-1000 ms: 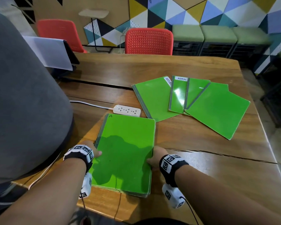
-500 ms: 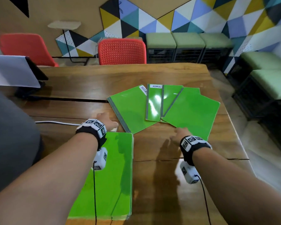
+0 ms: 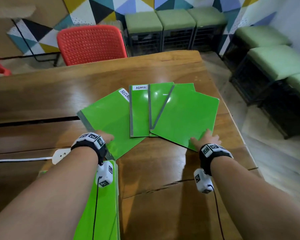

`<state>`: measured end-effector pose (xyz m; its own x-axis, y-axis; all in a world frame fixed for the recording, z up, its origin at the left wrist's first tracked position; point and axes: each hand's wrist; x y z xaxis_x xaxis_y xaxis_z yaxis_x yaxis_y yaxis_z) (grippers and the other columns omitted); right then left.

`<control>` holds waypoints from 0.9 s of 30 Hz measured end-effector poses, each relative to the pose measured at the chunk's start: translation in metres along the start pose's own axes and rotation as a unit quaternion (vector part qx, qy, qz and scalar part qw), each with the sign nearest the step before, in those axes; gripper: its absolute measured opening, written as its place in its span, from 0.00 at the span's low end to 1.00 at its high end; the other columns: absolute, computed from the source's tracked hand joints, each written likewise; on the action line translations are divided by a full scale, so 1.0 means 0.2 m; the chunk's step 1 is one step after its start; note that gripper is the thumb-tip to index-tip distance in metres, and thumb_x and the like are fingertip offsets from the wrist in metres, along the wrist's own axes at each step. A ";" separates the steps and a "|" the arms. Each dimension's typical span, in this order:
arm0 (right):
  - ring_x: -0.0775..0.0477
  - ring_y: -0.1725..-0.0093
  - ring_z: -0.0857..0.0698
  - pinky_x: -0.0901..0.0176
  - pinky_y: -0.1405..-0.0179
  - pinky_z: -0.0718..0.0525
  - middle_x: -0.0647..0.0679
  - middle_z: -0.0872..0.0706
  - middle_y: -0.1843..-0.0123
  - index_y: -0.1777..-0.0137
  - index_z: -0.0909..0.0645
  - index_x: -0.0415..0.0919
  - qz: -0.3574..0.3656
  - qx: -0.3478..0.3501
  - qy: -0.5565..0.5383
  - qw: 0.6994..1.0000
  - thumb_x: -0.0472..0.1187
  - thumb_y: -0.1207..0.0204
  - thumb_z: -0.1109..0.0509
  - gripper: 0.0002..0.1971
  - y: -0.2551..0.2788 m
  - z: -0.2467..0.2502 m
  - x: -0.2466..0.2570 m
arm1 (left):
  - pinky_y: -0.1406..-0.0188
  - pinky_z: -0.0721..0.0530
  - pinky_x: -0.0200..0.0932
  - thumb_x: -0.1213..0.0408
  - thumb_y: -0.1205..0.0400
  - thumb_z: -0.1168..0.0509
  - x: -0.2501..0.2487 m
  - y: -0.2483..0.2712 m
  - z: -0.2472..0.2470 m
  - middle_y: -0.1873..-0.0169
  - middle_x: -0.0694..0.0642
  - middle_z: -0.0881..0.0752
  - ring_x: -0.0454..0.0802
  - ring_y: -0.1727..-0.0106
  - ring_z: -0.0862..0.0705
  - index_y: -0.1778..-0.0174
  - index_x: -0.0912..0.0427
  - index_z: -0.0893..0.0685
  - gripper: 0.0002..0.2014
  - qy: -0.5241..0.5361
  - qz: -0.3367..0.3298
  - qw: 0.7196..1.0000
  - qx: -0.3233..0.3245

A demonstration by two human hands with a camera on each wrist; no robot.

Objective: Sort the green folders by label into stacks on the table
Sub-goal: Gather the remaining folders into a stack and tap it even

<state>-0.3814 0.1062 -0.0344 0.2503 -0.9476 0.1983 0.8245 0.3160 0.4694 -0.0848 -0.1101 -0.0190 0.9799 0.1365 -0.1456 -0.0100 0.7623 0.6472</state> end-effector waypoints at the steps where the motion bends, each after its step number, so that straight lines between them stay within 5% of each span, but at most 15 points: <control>1: 0.30 0.21 0.38 0.31 0.26 0.34 0.34 0.40 0.19 0.21 0.39 0.46 -0.008 0.000 0.001 1.000 0.61 0.29 0.28 0.41 -0.03 -0.02 0.01 | 0.44 0.17 0.44 0.53 0.23 0.32 0.00 -0.02 -0.02 0.55 0.62 0.18 0.57 0.51 0.18 0.52 0.62 0.25 0.16 0.007 0.013 1.000 -0.003; 3: 0.29 0.18 0.45 0.28 0.22 0.42 0.34 0.48 0.16 0.21 0.41 0.49 -0.010 -0.002 0.008 1.000 0.61 0.29 0.28 0.40 -0.08 -0.04 0.04 | 0.39 0.16 0.51 0.53 0.27 0.28 -0.01 -0.05 -0.05 0.43 0.67 0.16 0.62 0.44 0.17 0.41 0.66 0.24 0.25 0.031 0.029 0.999 -0.021; 5: 0.30 0.17 0.49 0.30 0.21 0.46 0.34 0.53 0.15 0.23 0.38 0.50 0.005 -0.007 0.014 1.000 0.56 0.27 0.29 0.36 -0.13 -0.07 0.07 | 0.33 0.22 0.53 0.57 0.28 0.24 -0.05 -0.05 -0.11 0.26 0.68 0.28 0.65 0.28 0.24 0.21 0.68 0.39 0.44 0.029 0.042 0.998 -0.023; 8: 0.31 0.16 0.50 0.31 0.21 0.46 0.34 0.55 0.15 0.22 0.39 0.51 0.044 -0.011 0.021 0.999 0.52 0.26 0.29 0.34 -0.17 -0.08 0.12 | 0.23 0.31 0.59 0.62 0.37 0.20 -0.10 -0.08 -0.17 0.17 0.65 0.47 0.67 0.19 0.38 0.16 0.51 0.56 0.61 0.002 0.030 0.999 -0.044; 12: 0.33 0.16 0.48 0.33 0.20 0.42 0.38 0.53 0.14 0.19 0.43 0.53 0.139 0.003 0.048 0.989 0.49 0.26 0.27 0.39 -0.20 -0.08 0.17 | 0.22 0.38 0.63 0.71 0.30 0.26 -0.19 -0.08 -0.19 0.15 0.56 0.52 0.67 0.17 0.46 0.17 0.41 0.54 0.54 -0.091 -0.076 0.990 -0.075; 16: 0.33 0.16 0.54 0.32 0.20 0.50 0.39 0.61 0.14 0.18 0.48 0.57 0.132 0.017 0.040 0.990 0.46 0.29 0.25 0.44 -0.20 -0.07 0.20 | 0.20 0.42 0.61 0.65 0.32 0.22 -0.24 -0.05 -0.16 0.17 0.63 0.68 0.69 0.16 0.55 0.16 0.41 0.59 0.59 -0.045 0.053 0.996 -0.058; 19: 0.33 0.16 0.56 0.30 0.21 0.52 0.38 0.60 0.14 0.17 0.49 0.57 0.100 0.024 0.029 0.994 0.44 0.30 0.26 0.45 -0.20 -0.07 0.22 | 0.19 0.45 0.57 0.63 0.29 0.22 -0.22 -0.04 -0.11 0.18 0.68 0.66 0.68 0.15 0.57 0.16 0.47 0.66 0.62 -0.009 0.088 0.996 -0.016; 25: 0.32 0.16 0.57 0.34 0.20 0.51 0.36 0.63 0.15 0.17 0.51 0.57 0.158 0.044 0.085 0.983 0.45 0.25 0.29 0.43 -0.18 -0.05 0.23 | 0.25 0.33 0.64 0.75 0.32 0.22 -0.24 -0.02 -0.13 0.16 0.62 0.65 0.67 0.15 0.52 0.16 0.40 0.60 0.62 -0.005 -0.027 1.000 0.002; 27: 0.33 0.16 0.57 0.35 0.20 0.50 0.37 0.63 0.14 0.16 0.53 0.57 0.180 0.051 0.107 0.977 0.47 0.25 0.30 0.43 -0.17 -0.05 0.21 | 0.28 0.25 0.63 0.79 0.29 0.30 -0.27 0.00 -0.15 0.15 0.61 0.60 0.68 0.17 0.41 0.16 0.42 0.58 0.56 0.012 -0.083 0.996 0.001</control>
<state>-0.3941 0.0556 -0.0497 0.6235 -0.7590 0.1873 0.6115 0.6228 0.4880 -0.1433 -0.0996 -0.0338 0.9632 0.0233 -0.2678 0.1519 0.7749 0.6136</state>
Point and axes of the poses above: each hand's wrist, its own y-axis away from the middle knuckle, its own z-axis out of the back of the hand, x = y × z
